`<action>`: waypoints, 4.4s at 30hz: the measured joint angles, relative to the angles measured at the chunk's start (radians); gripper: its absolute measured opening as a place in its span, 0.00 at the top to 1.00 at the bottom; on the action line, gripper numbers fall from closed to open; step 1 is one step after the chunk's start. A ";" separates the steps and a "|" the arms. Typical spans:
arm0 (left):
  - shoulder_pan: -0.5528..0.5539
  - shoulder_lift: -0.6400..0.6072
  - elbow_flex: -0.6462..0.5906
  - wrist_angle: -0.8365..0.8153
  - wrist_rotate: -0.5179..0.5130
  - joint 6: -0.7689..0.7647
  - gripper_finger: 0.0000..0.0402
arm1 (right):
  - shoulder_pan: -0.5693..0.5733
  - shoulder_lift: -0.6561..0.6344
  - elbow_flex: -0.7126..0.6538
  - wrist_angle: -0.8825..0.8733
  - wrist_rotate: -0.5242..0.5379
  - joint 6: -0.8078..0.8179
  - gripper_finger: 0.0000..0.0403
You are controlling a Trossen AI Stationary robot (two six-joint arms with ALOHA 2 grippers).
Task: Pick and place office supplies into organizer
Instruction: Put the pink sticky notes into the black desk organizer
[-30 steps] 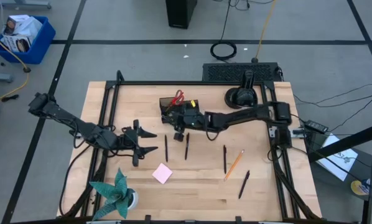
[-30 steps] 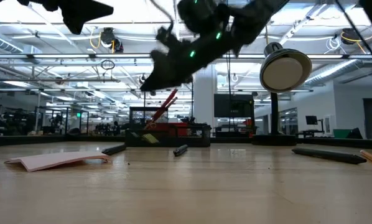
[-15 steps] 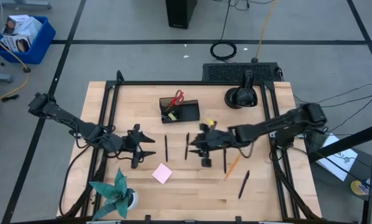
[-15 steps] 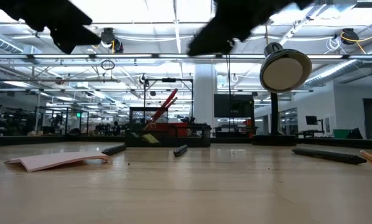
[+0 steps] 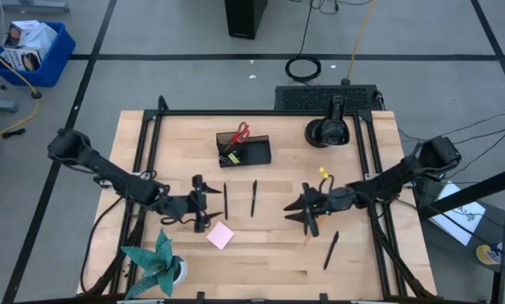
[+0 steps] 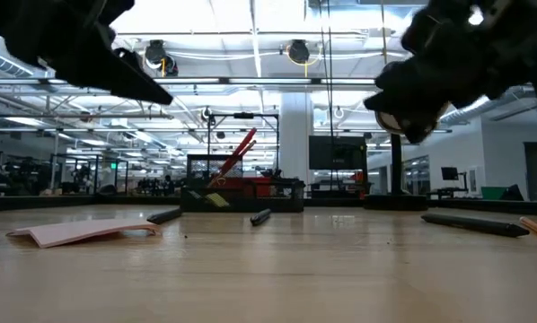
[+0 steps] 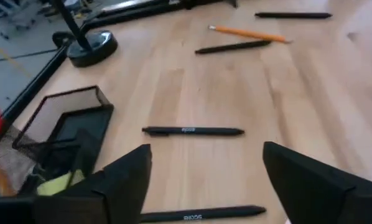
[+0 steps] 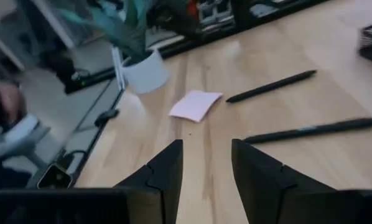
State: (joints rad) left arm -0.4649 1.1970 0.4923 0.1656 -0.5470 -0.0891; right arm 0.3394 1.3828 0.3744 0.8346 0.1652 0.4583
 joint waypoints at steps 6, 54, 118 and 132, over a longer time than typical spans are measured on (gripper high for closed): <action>-0.020 0.045 0.002 0.082 0.213 -0.065 0.08 | 0.045 -0.002 -0.083 0.118 0.046 0.060 0.69; 0.131 0.182 0.092 -0.299 0.667 0.089 0.17 | 0.215 0.002 -0.085 0.109 0.334 0.185 0.69; 0.094 0.548 0.354 -0.388 0.626 0.251 0.20 | 0.252 0.003 -0.085 0.066 0.389 0.176 0.69; 0.106 0.600 0.355 -0.306 0.673 0.175 0.48 | 0.251 0.003 -0.085 0.065 0.413 0.176 0.69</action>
State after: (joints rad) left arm -0.3592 1.7970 0.8473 -0.1402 0.1265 0.0856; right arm 0.5907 1.3853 0.2897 0.8997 0.5777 0.6348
